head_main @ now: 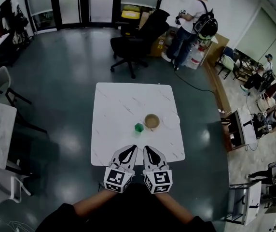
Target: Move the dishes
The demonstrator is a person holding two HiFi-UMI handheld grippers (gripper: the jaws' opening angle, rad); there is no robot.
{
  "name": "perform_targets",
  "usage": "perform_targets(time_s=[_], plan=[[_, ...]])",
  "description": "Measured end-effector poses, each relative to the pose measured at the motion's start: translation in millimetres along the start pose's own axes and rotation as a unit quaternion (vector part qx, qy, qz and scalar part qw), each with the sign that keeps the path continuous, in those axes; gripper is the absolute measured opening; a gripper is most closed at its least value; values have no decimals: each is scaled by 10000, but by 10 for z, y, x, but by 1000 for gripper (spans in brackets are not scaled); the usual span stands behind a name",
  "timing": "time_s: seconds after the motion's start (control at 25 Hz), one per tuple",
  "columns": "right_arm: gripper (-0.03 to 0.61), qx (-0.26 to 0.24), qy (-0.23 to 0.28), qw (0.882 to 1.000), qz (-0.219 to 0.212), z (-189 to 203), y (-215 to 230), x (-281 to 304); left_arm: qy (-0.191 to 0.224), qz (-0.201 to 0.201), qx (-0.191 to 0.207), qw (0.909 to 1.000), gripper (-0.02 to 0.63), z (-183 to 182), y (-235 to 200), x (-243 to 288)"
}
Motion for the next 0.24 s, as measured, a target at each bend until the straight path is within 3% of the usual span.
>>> perform_targets(time_s=[0.24], plan=[[17,-54,-79,9998,-200,29,-90,43,-32,-86,-220,9997,17,7,-53,-30]])
Point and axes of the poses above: the fingertips, and each gripper's own axes: x forward along the fingers, y to its right, z out of its underside, the point moved 4 cm from there along -x, backward along the fingers, and after that the axes turned 13 degrees about z, right-handed, at the moved point
